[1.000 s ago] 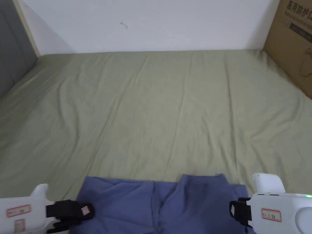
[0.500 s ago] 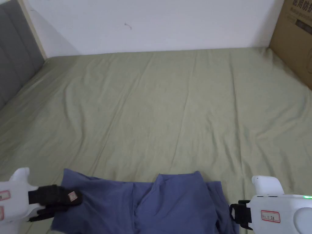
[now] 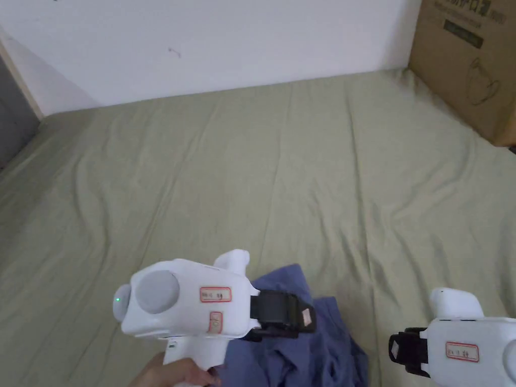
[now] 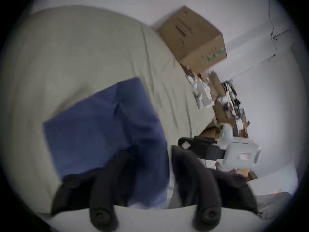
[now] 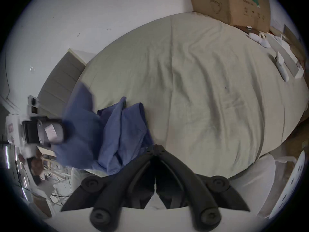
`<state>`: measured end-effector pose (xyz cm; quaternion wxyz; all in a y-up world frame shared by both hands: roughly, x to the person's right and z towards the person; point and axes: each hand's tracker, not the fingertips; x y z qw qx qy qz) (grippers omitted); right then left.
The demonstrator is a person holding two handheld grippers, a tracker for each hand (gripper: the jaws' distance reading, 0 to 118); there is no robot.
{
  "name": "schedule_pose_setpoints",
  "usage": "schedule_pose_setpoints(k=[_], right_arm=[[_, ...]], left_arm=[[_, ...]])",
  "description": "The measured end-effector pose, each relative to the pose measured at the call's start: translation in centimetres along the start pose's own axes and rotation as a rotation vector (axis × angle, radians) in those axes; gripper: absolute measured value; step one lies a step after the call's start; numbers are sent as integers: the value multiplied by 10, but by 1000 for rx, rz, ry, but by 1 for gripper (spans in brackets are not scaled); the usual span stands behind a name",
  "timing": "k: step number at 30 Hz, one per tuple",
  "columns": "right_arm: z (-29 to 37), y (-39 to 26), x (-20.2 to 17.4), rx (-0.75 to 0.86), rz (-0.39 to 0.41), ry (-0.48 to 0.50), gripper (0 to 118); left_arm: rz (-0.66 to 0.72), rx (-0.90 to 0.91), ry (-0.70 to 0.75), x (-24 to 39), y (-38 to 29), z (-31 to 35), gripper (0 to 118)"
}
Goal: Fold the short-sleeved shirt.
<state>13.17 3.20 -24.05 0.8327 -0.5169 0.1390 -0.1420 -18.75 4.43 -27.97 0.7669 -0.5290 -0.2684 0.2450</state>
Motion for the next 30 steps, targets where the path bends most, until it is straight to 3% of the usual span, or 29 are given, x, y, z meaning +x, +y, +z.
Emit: schedule_pose_setpoints(k=[1,2,5,6,7,9,10,14,18,21,25,28,30], right_arm=[[2,0,2,6,0,-8,0],[3,0,4,6,2,-14,0],[5,0,11,9,0,-28,0],[5,0,13,10,-8,-31,0],[4,0,15,10,-17,-30,0],[1,0,17,8,-27,-29,0],[-1,-1,16,6,-27,-30,0],[-9,-5,11,-13,-16,-17,0],[-13,-6,4,-28,7,-6,0],[-12,-5,3,-26,13,2,0],[-11,-4,8,-23,13,-12,0],[-12,-5,15,-24,-11,-18,0],[-11,-6,19,-24,-26,-19,0]], left_arm=[[6,-16,-11,0,-1,-10,99],[-3,-20,-17,0,-2,-15,108],[13,5,4,-3,-5,-3,107],[30,27,23,-8,-5,7,101],[56,69,28,-12,-7,22,79],[72,147,31,-24,-10,43,23],[95,173,86,-33,-12,49,6],[171,216,226,-70,-24,49,5],[398,201,-37,-100,-34,14,3],[335,164,2,-86,-39,-11,2],[218,33,-70,-49,-50,-42,2],[70,-49,74,-25,-56,-69,1],[89,-41,46,-19,-55,-78,1]])
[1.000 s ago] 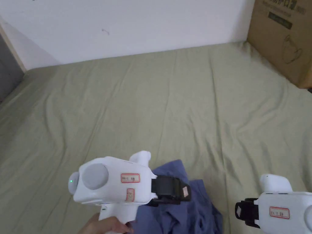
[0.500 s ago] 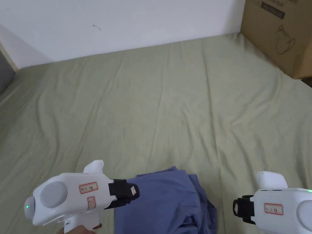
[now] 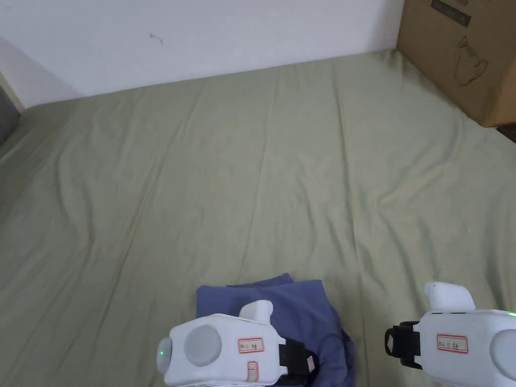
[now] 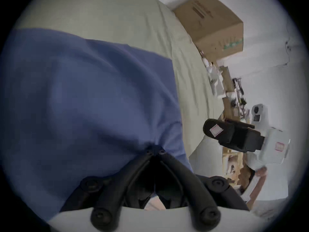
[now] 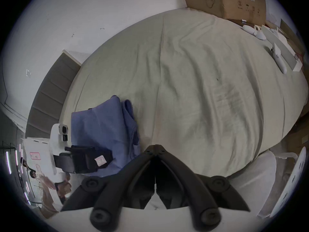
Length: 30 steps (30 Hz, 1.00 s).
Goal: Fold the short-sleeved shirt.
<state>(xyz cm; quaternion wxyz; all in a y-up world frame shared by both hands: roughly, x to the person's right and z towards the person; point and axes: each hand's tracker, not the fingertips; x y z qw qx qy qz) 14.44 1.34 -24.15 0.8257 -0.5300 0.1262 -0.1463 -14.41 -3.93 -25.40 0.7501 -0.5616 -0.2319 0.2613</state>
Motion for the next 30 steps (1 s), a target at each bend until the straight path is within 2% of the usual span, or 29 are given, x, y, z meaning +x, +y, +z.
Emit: schedule_pose_setpoints(k=[2,4,6,7,9,12,15,18,22,24,26,30], right_arm=[[1,-1,3,1,-4,-4,0],[2,-2,5,2,-11,-9,0],[3,-2,7,2,-18,-9,0],[3,-2,7,3,-20,-9,0],[4,-3,7,4,-20,-10,0],[4,-2,8,0,-21,-17,0],[7,-3,9,0,-23,-23,0],[13,-1,9,5,-20,-34,0],[21,7,1,20,0,-45,0],[25,13,-11,37,29,-25,0],[26,20,-32,51,98,20,0],[14,33,-80,57,224,89,0]], left_arm=[[22,-13,-45,6,2,-3,1],[-28,-26,-18,14,2,-9,1],[-20,-29,-21,15,2,-11,1],[15,-36,-55,17,1,-11,1],[-1,-46,-115,25,-3,-14,1],[-60,-98,-68,36,-9,-33,1],[-55,-177,-89,44,-19,-56,1],[-64,-154,-92,47,-21,-49,1],[-40,3,-195,33,-1,10,1],[-17,102,-224,16,7,48,1],[33,203,-231,-14,13,88,1],[132,295,-90,-76,7,132,1]])
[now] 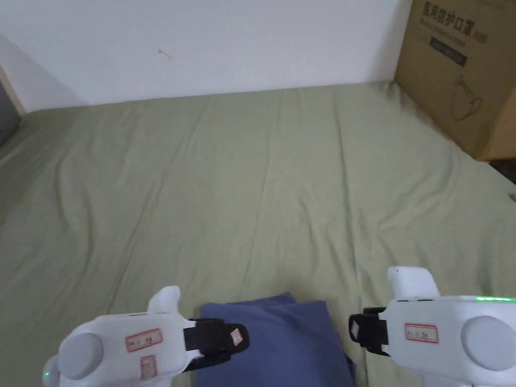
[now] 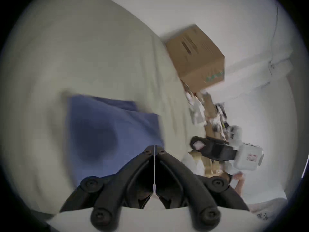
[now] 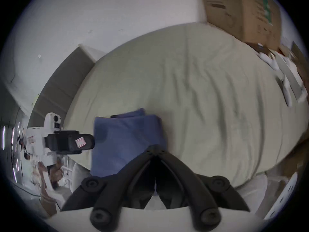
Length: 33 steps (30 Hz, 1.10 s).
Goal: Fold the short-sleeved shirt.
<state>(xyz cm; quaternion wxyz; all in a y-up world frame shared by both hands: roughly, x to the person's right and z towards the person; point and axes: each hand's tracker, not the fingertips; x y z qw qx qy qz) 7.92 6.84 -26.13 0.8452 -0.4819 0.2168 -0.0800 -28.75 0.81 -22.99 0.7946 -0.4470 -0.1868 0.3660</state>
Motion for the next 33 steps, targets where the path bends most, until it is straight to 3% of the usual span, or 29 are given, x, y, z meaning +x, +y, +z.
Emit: schedule_pose_setpoints(k=[5,9,13,15,17,18,19,20,21,25,31,32,33], right_arm=[[-58,6,-45,-95,130,69,0],[-113,-12,-52,-245,218,-65,0],[-114,-11,-38,-215,80,10,0],[-112,-8,-34,-217,76,23,0],[-112,-9,-35,-217,93,25,0],[-110,-10,-36,-217,101,23,0],[-111,-10,-38,-217,107,17,0],[-112,-9,-39,-218,112,12,0],[-112,-9,-40,-217,118,8,0],[-112,-10,-39,-217,136,4,0],[-111,-11,-30,-216,83,39,0],[-111,-11,-29,-216,74,44,0],[-111,-11,-28,-215,66,48,0]], left_arm=[[106,29,23,-55,-17,32,1],[134,33,33,-66,-29,36,1],[135,28,25,-69,-31,30,4],[120,34,26,-68,-28,26,6],[95,32,22,-67,-20,22,43],[86,25,23,-67,-17,20,66],[85,22,35,-67,-15,17,96],[84,18,36,-66,-13,14,110],[90,20,29,-68,-11,13,115],[130,5,-28,-70,-7,3,115],[133,-78,-147,-84,-5,-33,114],[160,-78,-179,-82,-4,-36,106],[183,-81,-226,-83,-4,-40,77]])
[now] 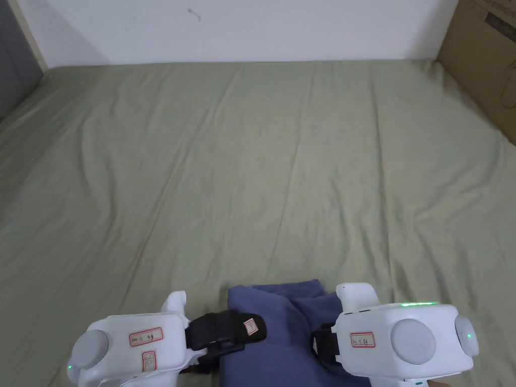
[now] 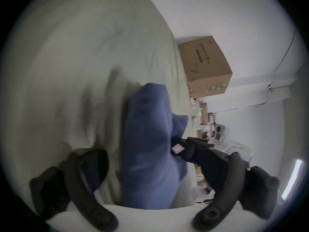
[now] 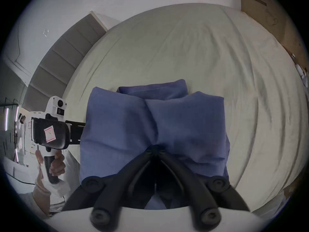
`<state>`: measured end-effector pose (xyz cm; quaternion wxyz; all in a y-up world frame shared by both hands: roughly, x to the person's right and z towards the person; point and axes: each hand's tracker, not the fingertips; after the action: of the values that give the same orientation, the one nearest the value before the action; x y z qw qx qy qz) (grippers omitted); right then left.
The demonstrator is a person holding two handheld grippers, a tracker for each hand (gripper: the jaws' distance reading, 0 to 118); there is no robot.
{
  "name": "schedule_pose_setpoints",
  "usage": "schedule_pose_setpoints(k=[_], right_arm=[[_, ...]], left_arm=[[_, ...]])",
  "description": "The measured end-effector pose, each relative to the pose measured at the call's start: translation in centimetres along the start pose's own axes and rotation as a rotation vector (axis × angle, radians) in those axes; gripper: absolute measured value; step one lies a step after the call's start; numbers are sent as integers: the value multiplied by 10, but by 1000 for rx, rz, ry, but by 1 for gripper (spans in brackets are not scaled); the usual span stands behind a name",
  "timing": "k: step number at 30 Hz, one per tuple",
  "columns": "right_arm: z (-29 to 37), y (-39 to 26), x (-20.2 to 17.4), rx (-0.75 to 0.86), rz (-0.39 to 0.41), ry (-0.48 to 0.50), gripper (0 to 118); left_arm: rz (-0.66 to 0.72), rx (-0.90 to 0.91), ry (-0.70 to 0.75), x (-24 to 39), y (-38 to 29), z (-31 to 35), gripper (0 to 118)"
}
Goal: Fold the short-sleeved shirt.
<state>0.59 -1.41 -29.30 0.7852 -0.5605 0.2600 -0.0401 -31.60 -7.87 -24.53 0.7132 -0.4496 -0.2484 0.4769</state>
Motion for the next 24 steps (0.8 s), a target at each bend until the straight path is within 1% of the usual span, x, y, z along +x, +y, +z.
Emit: schedule_pose_setpoints(k=[1,2,3,4,6,10,12,14,16,18,21,23,24], right_arm=[[0,0,0,1,-5,2,0],[0,0,0,1,-6,1,0],[0,0,0,1,-5,-5,0],[0,0,0,1,-6,-3,0],[3,1,0,0,-10,-3,0],[13,2,-7,16,-9,9,0],[20,4,-12,35,8,-13,0],[29,6,-14,61,16,-8,0],[37,10,-13,78,5,0,0],[41,14,-12,92,-4,-1,0],[43,17,-8,101,-13,-32,0],[42,18,-5,100,-27,-36,0],[41,18,-3,99,-38,-36,0]], left_arm=[[20,-1,-19,-3,0,-4,14],[25,-5,46,-3,0,-12,16],[-3,-8,142,-2,0,-17,16],[-46,-34,146,-3,1,-16,16],[-6,-21,73,0,3,-6,16],[-90,-57,117,13,8,5,16],[-96,-45,127,18,12,13,16],[-98,-33,131,17,20,28,16],[-106,-15,142,16,29,50,16],[-150,13,232,17,39,80,16],[-200,36,368,15,58,132,16],[-203,60,485,13,70,169,16],[-182,75,571,10,78,190,16]])
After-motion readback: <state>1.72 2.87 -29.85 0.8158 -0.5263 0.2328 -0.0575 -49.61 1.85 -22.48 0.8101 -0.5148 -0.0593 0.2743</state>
